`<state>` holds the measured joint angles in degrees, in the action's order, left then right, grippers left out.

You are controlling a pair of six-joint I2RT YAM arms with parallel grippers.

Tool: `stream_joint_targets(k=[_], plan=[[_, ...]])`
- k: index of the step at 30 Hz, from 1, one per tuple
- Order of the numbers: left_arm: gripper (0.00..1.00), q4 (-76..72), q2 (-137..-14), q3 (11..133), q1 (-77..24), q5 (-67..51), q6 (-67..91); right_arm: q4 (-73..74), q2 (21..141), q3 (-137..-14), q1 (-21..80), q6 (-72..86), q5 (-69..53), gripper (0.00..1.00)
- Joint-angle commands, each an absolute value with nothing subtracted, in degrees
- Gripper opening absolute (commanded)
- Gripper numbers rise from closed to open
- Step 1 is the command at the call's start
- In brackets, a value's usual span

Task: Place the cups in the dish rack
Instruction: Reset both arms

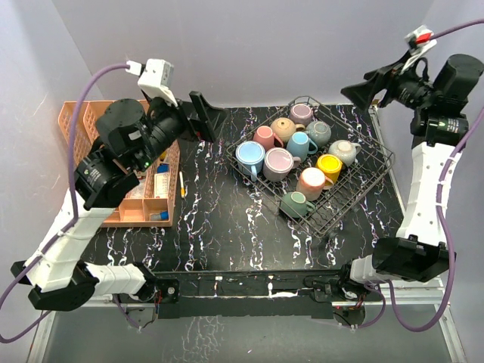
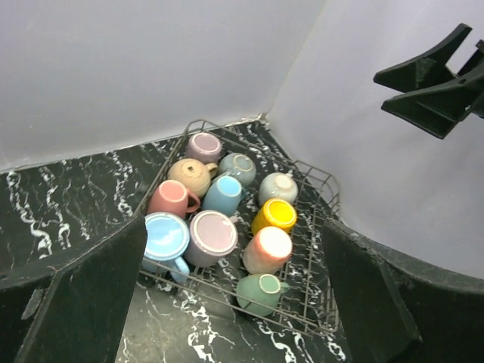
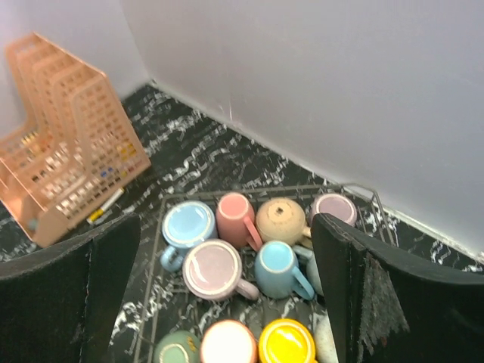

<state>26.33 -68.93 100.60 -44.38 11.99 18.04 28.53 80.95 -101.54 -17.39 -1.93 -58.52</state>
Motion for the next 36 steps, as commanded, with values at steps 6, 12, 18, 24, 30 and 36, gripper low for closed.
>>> stream_joint_targets(k=[6,12,18,24,30,36], plan=[[0.97,33.1,-73.1,114.4,-44.2,3.4,16.6,13.5,78.5,-109.5,-19.3,22.8,-69.5,0.99],[0.97,32.7,-72.1,114.4,-44.2,4.1,16.2,12.2,77.4,-108.6,-20.0,33.1,-64.5,0.99],[0.97,33.0,-72.1,113.7,-44.2,4.1,16.2,12.0,77.2,-107.4,-20.9,37.6,-62.2,0.99],[0.97,32.2,-72.3,111.1,-44.2,5.8,15.7,12.1,76.2,-105.6,-22.0,34.8,-60.4,0.99],[0.97,29.1,-75.1,111.2,-41.8,1.9,16.9,14.0,74.9,-104.8,-22.3,30.9,-57.0,0.99],[0.97,24.5,-76.7,110.3,-35.1,-9.8,22.2,17.4,73.0,-104.5,-22.4,25.8,-51.9,0.99]])
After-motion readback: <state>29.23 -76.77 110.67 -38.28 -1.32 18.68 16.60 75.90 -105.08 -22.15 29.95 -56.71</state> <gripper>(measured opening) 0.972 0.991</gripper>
